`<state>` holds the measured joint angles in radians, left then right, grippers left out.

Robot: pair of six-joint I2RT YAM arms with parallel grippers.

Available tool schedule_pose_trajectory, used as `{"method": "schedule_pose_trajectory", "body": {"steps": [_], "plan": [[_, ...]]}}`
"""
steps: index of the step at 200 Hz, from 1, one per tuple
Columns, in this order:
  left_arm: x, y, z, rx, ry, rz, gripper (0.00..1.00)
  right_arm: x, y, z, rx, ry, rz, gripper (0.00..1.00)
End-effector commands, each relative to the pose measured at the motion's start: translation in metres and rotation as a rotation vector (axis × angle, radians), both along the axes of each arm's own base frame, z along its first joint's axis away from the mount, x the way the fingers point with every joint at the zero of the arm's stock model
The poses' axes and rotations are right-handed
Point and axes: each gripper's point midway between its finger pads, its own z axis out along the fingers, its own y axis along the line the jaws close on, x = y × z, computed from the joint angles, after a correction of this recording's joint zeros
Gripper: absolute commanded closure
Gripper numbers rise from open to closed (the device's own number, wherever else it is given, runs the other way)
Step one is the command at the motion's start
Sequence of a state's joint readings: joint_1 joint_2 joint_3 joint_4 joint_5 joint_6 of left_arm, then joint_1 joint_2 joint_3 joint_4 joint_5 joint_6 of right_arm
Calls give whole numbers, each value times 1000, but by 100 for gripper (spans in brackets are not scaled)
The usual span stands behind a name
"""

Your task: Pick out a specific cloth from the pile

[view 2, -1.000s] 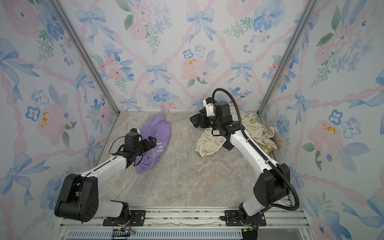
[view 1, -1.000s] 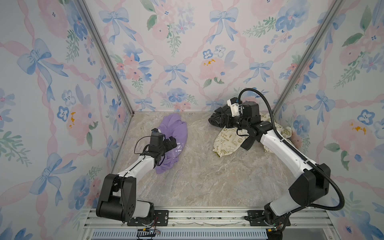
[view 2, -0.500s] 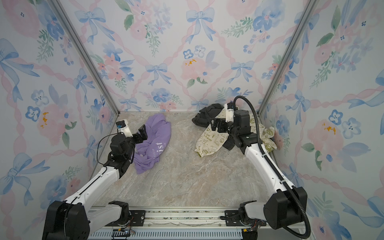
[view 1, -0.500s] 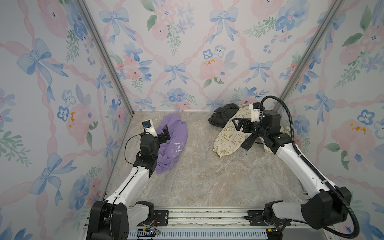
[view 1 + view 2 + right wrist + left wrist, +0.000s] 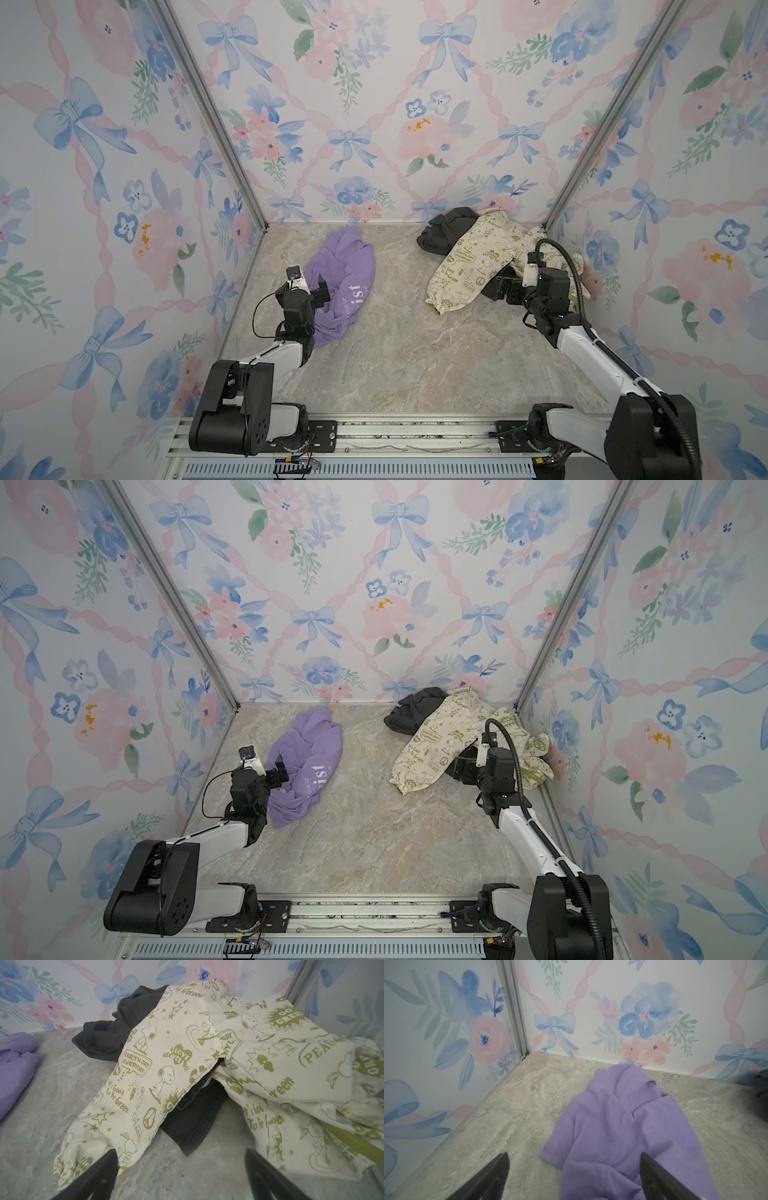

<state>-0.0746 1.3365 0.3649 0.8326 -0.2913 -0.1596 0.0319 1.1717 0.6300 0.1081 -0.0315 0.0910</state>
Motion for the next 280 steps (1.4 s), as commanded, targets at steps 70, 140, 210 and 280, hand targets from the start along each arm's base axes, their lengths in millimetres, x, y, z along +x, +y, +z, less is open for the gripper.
{"method": "schedule_pose_trajectory", "body": {"steps": [70,140,210,280], "plan": [[-14,8,-11,-12,-80,17,2,6,-21,-24,-83,-212,-79,3],[-4,-8,-17,11,-63,-80,2,23,-23,-55,-95,-207,-85,3],[-14,-29,-21,64,-120,-180,2,27,-18,-63,-91,-192,-53,3],[-13,-28,-23,59,-107,-176,2,28,-17,-63,-92,-190,-51,3]]}}
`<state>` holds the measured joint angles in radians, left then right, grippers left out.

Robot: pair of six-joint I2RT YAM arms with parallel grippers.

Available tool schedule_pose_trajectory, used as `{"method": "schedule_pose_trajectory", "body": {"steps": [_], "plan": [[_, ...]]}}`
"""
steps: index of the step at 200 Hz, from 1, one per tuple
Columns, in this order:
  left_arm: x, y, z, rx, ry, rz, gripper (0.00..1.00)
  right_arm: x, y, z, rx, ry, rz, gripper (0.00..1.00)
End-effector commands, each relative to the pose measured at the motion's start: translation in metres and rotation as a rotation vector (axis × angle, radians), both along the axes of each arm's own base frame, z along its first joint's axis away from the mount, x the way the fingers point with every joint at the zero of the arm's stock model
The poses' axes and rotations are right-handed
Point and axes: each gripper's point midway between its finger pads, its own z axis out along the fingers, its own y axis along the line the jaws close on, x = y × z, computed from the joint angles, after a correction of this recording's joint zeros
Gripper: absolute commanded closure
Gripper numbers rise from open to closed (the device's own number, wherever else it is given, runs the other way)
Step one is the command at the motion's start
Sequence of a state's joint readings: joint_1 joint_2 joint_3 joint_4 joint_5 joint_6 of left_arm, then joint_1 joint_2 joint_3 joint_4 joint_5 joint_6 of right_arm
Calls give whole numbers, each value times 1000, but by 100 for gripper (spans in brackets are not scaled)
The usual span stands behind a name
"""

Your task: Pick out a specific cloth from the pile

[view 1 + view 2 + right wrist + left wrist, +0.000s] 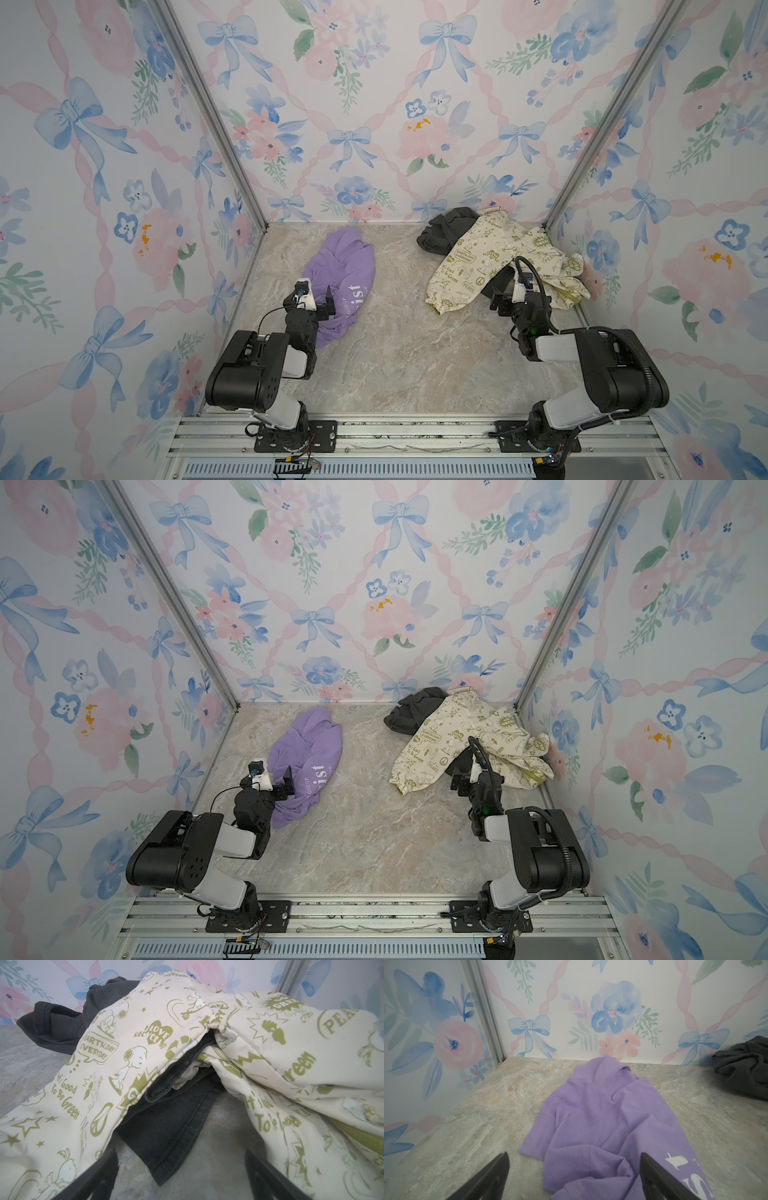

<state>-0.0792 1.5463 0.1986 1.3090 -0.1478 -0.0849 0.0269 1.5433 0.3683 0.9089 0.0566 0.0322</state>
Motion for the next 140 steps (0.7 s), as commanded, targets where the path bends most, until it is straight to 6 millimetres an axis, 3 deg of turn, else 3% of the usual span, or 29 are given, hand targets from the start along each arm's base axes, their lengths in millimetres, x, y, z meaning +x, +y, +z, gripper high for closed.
{"method": "schedule_pose_trajectory", "body": {"steps": [1,140], "plan": [[-1,-4,4,17,-20,-18,2,6,-1,7,-8,-20,9,3],[0,-4,4,20,-19,-15,2,6,0,7,-9,-17,16,3]]}}
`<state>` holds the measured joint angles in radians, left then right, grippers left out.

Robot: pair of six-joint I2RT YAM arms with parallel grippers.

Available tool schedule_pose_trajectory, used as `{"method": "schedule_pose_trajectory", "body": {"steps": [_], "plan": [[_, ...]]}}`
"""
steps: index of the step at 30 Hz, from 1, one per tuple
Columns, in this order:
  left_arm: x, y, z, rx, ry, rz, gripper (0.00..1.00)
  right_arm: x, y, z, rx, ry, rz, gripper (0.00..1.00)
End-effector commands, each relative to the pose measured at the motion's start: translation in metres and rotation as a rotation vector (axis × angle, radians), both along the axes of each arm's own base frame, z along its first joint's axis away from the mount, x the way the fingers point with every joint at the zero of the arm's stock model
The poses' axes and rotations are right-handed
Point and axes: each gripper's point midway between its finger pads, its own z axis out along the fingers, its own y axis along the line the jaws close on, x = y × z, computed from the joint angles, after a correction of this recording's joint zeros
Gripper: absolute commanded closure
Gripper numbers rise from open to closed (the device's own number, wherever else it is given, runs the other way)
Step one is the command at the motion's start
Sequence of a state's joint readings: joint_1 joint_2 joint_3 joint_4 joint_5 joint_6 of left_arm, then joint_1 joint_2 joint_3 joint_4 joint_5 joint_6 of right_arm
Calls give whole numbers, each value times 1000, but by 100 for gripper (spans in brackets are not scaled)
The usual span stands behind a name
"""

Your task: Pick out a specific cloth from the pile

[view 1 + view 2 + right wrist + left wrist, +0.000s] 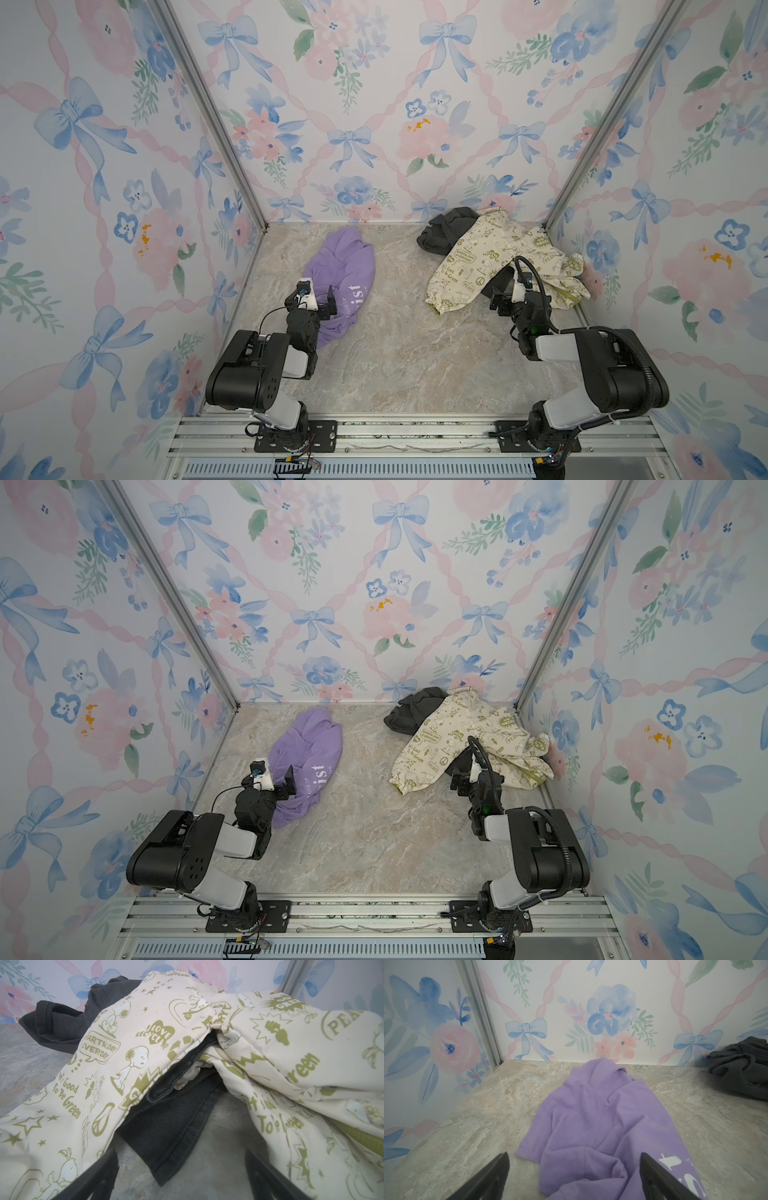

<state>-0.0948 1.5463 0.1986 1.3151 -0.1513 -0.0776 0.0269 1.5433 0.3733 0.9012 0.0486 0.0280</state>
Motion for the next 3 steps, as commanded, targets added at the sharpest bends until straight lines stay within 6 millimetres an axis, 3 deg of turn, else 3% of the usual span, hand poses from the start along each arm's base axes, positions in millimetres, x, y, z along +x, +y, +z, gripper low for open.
{"method": "schedule_pose_trajectory", "body": {"steps": [1,3], "plan": [[0,1,2,13,-14,-2,2,6,-1,7,-7,-19,7,3],[0,1,3,15,-15,-2,2,5,-1,7,-7,-19,8,3]]}}
